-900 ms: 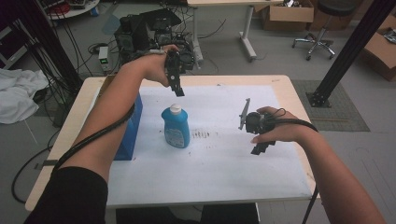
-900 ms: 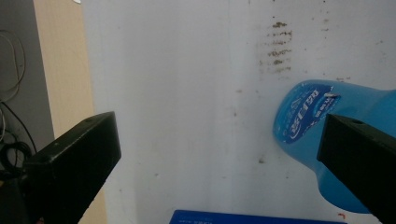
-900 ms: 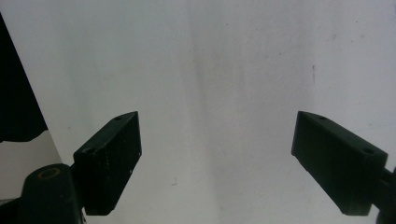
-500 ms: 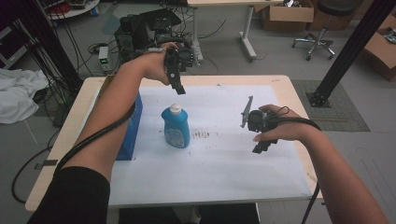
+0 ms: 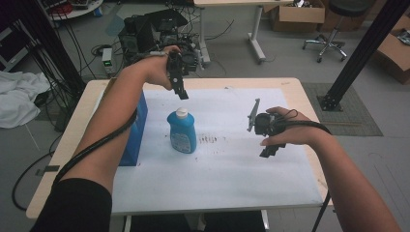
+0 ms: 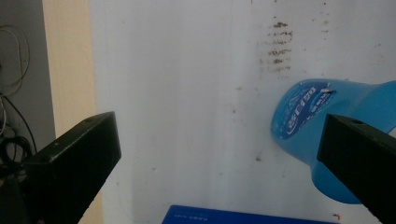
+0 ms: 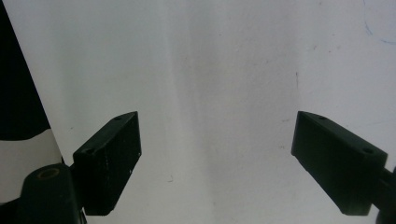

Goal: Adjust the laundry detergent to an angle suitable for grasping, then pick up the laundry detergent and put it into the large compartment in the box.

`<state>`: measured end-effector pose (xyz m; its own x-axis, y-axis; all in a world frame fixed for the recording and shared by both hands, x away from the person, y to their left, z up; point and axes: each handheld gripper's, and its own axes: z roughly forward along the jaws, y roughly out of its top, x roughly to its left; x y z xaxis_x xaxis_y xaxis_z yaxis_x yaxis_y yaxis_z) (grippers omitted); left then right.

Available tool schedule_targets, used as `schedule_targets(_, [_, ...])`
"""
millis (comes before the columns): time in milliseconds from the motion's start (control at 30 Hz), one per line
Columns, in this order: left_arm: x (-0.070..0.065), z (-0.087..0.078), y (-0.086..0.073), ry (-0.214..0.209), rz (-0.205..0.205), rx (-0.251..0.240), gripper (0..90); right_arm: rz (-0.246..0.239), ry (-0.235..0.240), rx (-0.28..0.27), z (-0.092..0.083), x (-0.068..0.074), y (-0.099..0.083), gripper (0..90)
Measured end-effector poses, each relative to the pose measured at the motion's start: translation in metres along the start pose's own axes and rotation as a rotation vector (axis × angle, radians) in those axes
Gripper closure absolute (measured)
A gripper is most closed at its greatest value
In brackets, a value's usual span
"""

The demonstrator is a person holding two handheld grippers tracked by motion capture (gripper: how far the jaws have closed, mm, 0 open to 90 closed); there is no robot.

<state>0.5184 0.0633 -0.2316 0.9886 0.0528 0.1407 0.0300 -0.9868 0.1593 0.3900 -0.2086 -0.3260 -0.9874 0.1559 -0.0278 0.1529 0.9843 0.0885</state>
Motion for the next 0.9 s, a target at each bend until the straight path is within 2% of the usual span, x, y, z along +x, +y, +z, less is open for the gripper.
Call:
schedule_targets(133, [0.003, -0.003, 0.0, 0.008, 0.001, -0.004, 0.1, -0.003, 0.009, 0.003, 0.001, 0.0, -0.001, 15.9])
schedule_targets(267, [0.005, -0.007, -0.001, 0.014, 0.005, -0.023, 0.1, 0.013, 0.012, 0.007, 0.001, -0.003, -0.002, 15.9])
schedule_targets(500, [0.009, -0.007, -0.003, 0.008, 0.015, -0.029, 0.1, 0.021, 0.008, 0.004, 0.0, -0.003, -0.002, 15.9])
schedule_targets(600, [0.007, -0.011, -0.002, 0.013, 0.021, -0.034, 0.1, 0.031, 0.005, 0.005, -0.003, -0.004, -0.005, 15.9])
schedule_targets(700, [0.004, -0.018, -0.003, 0.015, 0.018, -0.062, 0.1, 0.034, 0.004, -0.005, -0.004, -0.004, -0.006, 15.9])
schedule_targets(767, [0.003, -0.021, -0.003, 0.022, 0.026, -0.057, 0.1, 0.029, 0.003, -0.009, -0.004, -0.004, -0.006, 15.9])
schedule_targets(900, [-0.002, -0.032, -0.007, 0.027, 0.033, -0.085, 0.1, 0.023, 0.002, -0.008, -0.006, -0.003, -0.004, 15.9])
